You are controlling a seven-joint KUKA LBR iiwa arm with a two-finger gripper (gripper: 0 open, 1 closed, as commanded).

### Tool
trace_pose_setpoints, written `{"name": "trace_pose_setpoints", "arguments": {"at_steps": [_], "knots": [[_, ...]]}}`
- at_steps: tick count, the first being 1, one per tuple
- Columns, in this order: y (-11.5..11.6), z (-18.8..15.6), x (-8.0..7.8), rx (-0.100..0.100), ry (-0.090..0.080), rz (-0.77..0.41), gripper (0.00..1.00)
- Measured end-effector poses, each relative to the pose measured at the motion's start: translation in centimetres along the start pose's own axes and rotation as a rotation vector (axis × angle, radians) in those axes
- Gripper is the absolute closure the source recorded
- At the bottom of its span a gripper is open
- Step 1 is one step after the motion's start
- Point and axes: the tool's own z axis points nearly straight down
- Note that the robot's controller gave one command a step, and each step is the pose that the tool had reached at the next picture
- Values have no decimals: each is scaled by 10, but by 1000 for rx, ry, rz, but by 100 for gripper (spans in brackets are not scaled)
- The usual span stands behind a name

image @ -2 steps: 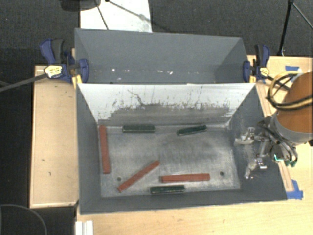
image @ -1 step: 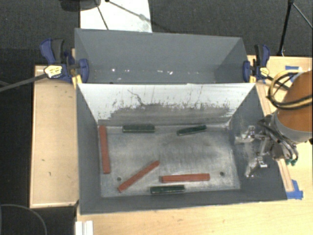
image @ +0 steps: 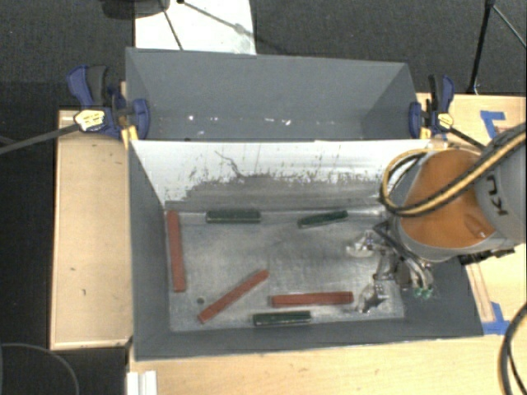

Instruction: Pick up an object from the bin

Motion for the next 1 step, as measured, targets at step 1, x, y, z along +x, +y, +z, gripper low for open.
{"name": "trace_pose_setpoints", "arguments": {"at_steps": [1], "knots": [[49, -7, 5, 0, 12, 67, 0]]}}
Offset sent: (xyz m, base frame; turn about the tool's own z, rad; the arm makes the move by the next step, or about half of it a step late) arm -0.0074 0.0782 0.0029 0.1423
